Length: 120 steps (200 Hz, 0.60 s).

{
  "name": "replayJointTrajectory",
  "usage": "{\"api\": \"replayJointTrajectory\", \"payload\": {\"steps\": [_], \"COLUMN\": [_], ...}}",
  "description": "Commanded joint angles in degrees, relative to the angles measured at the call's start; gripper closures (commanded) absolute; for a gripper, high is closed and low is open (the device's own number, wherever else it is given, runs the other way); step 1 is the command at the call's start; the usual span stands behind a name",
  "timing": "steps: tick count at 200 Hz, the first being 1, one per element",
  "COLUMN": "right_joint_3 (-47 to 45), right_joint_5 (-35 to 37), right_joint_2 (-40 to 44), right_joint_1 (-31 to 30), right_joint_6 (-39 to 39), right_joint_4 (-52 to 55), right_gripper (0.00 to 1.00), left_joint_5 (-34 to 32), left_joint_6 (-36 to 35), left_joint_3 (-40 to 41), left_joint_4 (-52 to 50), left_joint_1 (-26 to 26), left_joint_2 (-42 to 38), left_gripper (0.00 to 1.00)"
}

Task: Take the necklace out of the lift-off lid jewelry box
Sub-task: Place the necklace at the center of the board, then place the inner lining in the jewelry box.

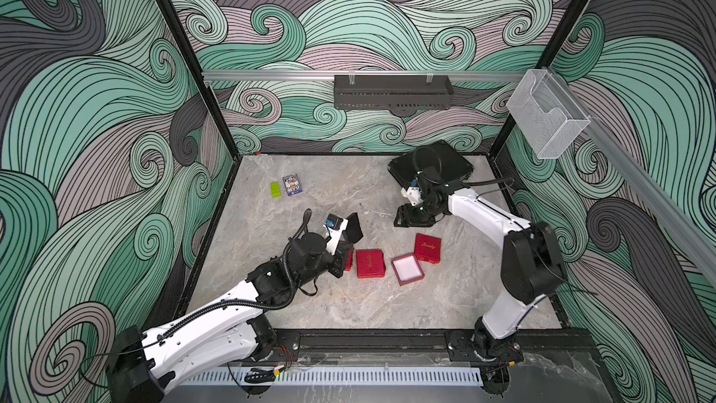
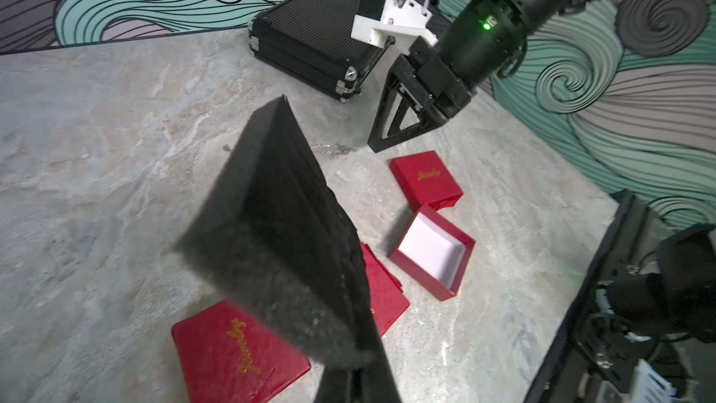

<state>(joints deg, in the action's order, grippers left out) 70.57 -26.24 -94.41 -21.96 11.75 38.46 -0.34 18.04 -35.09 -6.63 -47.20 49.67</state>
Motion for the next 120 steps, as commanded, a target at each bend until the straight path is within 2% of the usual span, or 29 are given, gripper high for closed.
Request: {"api": "replayJointTrajectory", "payload": {"steps": [1, 30, 44, 64, 90, 120], "right_joint_3": [-5.90, -13.31, -16.30, -17.46, -16.68, -15.60], "right_joint_5": [-19.07, -27.65, -27.68, -27.25, -24.68, -25.79], "right_joint_2": [8.40, 18.26, 22.11, 25.12, 25.66, 23.84], "right_joint_1": [-0.18, -1.04, -2.59, -5.87, -8.57, -9.70], "right_joint_6": [4.59, 11.36, 14.91, 16.90, 16.19, 17.34], "right_joint_4": [-11.18, -24.10, -30.35, -34.71, -34.85, -35.49], "right_gripper": [0.30, 0.25, 0.20, 0.19, 0.21, 0.32], "left_joint_5": [17.48, 31.73, 38.01, 45.47, 49.02, 48.33], "left_joint_6": [2.02, 5.25, 4.60, 5.46, 5.79, 5.22], "left_joint_3": [-1.03, -0.38, -1.54, -3.03, -2.99, -2.70], "left_joint_4": [6.65, 12.99, 13.45, 14.87, 17.21, 16.73], "left_joint_1": [5.78, 11.46, 11.96, 11.96, 11.88, 11.87], "left_joint_2": [-0.43, -0.84, -0.33, 1.77, 2.82, 1.62], "left_gripper": [1.00, 1.00, 1.00, 1.00, 1.00, 1.00]}}
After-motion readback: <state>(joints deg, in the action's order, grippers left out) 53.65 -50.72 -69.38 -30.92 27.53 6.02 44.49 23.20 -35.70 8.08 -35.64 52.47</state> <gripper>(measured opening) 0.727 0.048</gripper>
